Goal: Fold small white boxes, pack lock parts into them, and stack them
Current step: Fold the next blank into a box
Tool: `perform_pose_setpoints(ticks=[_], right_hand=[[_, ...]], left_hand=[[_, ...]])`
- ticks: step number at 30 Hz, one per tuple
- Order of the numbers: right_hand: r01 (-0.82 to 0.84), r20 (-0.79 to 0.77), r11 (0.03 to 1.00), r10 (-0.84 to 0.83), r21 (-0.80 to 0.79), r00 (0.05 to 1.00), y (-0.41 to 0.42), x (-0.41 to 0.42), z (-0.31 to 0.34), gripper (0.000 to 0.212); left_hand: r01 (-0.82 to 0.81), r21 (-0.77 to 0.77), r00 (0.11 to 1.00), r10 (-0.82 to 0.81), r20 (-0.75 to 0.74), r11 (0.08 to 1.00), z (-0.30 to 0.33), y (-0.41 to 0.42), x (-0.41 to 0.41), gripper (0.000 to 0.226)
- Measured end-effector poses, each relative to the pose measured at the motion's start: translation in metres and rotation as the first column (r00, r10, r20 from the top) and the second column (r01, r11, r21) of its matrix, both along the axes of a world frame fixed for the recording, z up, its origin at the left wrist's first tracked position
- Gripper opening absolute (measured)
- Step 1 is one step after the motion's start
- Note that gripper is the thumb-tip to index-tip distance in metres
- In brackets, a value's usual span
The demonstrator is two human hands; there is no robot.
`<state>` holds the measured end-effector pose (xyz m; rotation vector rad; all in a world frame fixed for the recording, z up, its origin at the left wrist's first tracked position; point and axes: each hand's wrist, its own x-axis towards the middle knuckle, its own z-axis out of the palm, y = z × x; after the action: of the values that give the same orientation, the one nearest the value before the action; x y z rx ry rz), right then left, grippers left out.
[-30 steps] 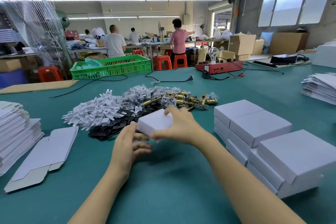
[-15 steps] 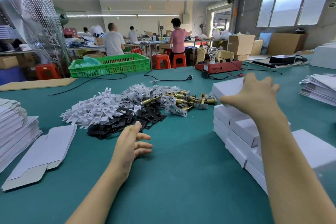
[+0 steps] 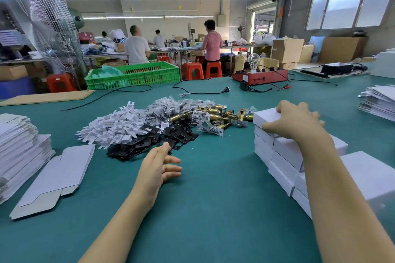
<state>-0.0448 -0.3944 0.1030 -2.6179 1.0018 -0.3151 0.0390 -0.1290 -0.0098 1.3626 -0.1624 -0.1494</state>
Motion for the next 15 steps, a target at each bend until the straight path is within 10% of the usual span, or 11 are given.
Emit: perform_pose_setpoints(ticks=[11, 15], right_hand=[[0.061, -0.046, 0.996, -0.064, -0.072, 0.997, 0.007, 0.007, 0.0, 0.038], [-0.022, 0.192, 0.989, 0.05, -0.144, 0.98, 0.032, 0.021, -0.001, 0.036]], left_hand=[[-0.019, -0.01, 0.998, 0.018, -0.056, 1.0, 0.001, 0.0, 0.001, 0.046], [-0.037, -0.022, 0.996, 0.036, -0.078, 0.999, 0.001, 0.001, 0.002, 0.055]])
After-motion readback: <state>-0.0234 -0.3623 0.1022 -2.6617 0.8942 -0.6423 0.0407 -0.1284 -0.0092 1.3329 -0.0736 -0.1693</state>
